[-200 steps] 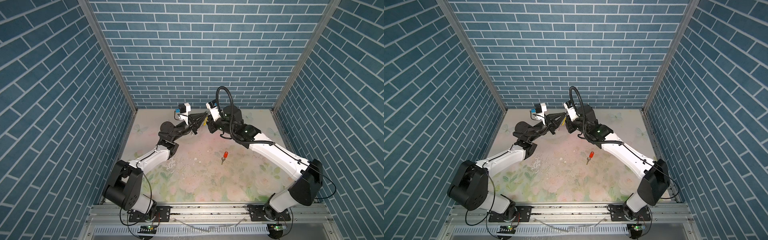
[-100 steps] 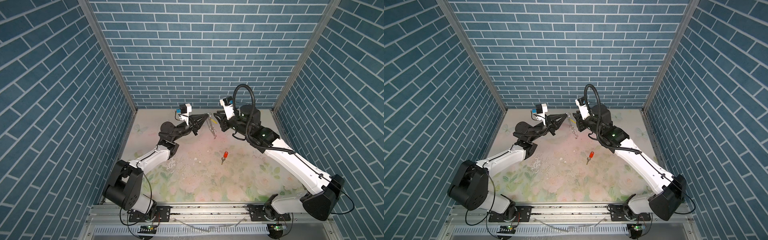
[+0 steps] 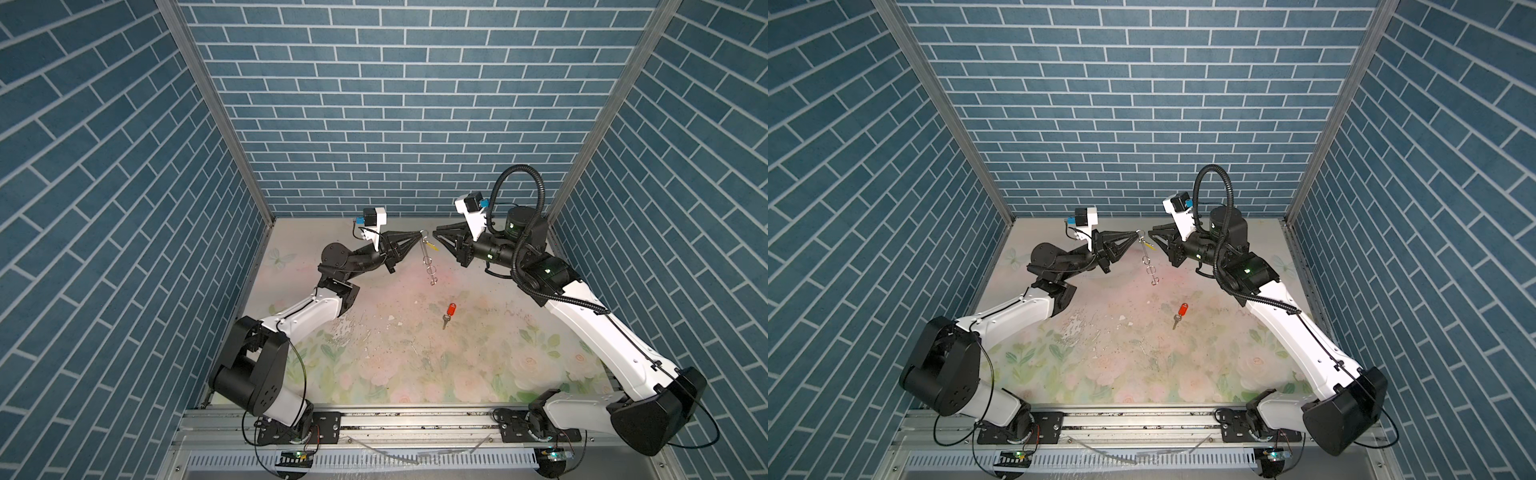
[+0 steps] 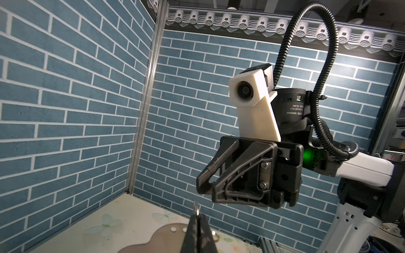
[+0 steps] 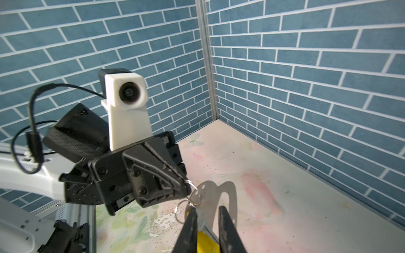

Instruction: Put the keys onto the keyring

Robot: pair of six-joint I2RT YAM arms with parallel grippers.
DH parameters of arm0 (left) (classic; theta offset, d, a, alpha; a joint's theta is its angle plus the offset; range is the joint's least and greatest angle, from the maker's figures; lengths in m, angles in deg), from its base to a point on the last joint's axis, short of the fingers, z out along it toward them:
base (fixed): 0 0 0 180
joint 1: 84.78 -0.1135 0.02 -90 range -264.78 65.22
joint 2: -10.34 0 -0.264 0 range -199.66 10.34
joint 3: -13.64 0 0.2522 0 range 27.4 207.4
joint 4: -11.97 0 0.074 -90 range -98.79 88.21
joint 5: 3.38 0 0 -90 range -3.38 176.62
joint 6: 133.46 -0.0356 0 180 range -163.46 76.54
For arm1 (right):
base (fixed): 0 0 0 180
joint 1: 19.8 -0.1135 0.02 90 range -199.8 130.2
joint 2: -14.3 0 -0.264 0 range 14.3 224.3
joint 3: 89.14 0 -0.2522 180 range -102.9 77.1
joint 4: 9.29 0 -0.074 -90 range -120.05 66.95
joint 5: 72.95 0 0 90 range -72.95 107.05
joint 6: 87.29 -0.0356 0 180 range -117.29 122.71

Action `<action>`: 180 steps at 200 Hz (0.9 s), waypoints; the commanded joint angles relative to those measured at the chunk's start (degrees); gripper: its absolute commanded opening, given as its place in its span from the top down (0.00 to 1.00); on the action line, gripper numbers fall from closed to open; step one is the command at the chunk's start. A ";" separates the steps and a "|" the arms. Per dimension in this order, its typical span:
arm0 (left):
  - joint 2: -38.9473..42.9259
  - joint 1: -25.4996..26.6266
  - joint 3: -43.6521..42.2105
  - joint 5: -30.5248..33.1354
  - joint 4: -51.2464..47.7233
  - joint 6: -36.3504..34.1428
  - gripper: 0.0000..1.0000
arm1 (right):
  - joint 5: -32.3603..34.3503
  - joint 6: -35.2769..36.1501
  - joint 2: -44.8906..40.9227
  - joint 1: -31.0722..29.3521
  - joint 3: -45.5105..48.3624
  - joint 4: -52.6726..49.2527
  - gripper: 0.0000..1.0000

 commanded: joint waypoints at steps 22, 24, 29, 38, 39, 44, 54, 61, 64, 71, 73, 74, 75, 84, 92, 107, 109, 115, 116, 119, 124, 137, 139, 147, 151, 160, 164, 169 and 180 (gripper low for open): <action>-0.21 0.17 1.88 -3.04 4.42 2.19 1.00 | -8.02 -2.32 0.01 0.49 1.80 2.41 0.79; -0.18 0.17 1.88 -3.05 4.52 2.30 1.00 | -8.05 -2.33 0.04 0.53 1.79 2.41 0.80; -0.24 0.11 1.88 -3.14 4.76 2.47 1.00 | -8.04 -2.33 0.06 0.53 1.80 2.42 0.79; -0.32 0.11 1.88 -3.36 5.61 2.96 1.00 | -7.94 -2.59 0.22 0.54 1.85 2.49 0.79; -0.29 0.14 1.88 -3.38 5.76 3.03 1.00 | -7.91 -2.59 0.27 0.54 1.86 2.50 0.79; -0.34 0.14 1.79 -3.61 6.38 3.37 1.00 | -7.93 -2.70 0.29 0.52 1.87 2.66 0.79; -0.38 0.07 1.86 -3.78 7.39 3.95 1.00 | -7.97 -2.84 0.49 0.54 1.92 2.89 0.80; -0.43 0.05 1.88 -4.02 7.89 4.40 1.00 | -7.98 -3.12 0.58 0.62 1.95 3.16 0.80; -0.48 0.02 1.88 -4.13 8.11 4.56 1.00 | -7.98 -3.21 0.60 0.63 1.96 3.29 0.80; -0.50 0.00 1.97 -4.25 8.52 4.91 1.00 | -8.11 -3.39 0.67 0.67 2.03 3.57 0.80; -0.53 0.02 1.97 -4.32 8.67 5.00 1.00 | -8.14 -3.45 0.67 0.70 2.09 3.67 0.80; -0.57 0.01 1.97 -4.30 8.73 4.97 1.00 | -8.15 -3.50 0.67 0.71 2.11 3.70 0.80; -0.59 0.05 1.97 -4.34 8.77 5.09 1.00 | -8.15 -3.53 0.67 0.71 2.08 3.76 0.80; -0.75 0.02 2.04 -4.66 9.70 5.68 1.00 | -8.27 -3.86 0.75 0.80 2.14 4.16 0.80; -0.95 0.08 2.05 -4.87 10.53 6.35 1.00 | -8.50 -4.12 0.84 0.89 2.19 4.47 0.80; -1.24 0.06 2.39 -5.53 11.45 7.42 1.00 | -9.09 -4.64 0.91 1.06 2.22 5.37 0.81; -1.36 0.06 2.45 -5.56 11.44 7.47 1.00 | -9.18 -4.80 0.93 1.11 2.27 5.50 0.81; -1.43 0.02 2.62 -5.80 11.73 7.81 1.00 | -9.33 -5.00 0.93 1.15 2.31 5.82 0.81; -1.50 0.01 2.64 -5.83 11.80 7.91 1.00 | -9.36 -5.03 0.93 1.15 2.31 5.88 0.81; -1.60 0.00 2.67 -5.83 11.89 8.07 1.00 | -9.52 -5.05 0.93 1.23 2.34 6.00 0.81; -1.72 0.02 2.67 -5.88 12.19 8.21 1.00 | -9.71 -5.19 0.93 1.24 2.27 6.17 0.82; -1.87 0.01 2.76 -6.09 12.66 8.49 1.00 | -10.19 -5.38 0.96 1.32 2.22 6.47 0.82; -1.91 0.00 2.76 -6.05 12.67 8.60 1.00 | -10.32 -5.40 0.98 1.32 2.22 6.51 0.82; -1.95 0.01 2.78 -6.17 12.76 8.54 1.00 | -10.67 -5.57 1.02 1.33 2.16 6.61 0.82; -1.99 0.01 2.84 -6.19 12.76 8.63 1.00 | -10.92 -5.65 1.14 1.33 2.16 6.73 0.82; -2.09 0.04 2.84 -6.30 12.93 8.71 1.00 | -11.36 -5.75 1.24 1.37 2.01 6.85 0.83; -2.13 0.03 2.85 -6.22 13.01 8.72 1.00 | -11.53 -5.89 1.32 1.34 1.96 6.82 0.83; -2.17 0.03 2.89 -6.25 13.02 8.76 1.00 | -11.81 -5.93 1.45 1.33 1.96 6.90 0.83; -2.19 0.01 2.93 -6.24 13.28 8.81 1.00 | -12.41 -6.15 1.69 1.31 1.87 7.15 0.84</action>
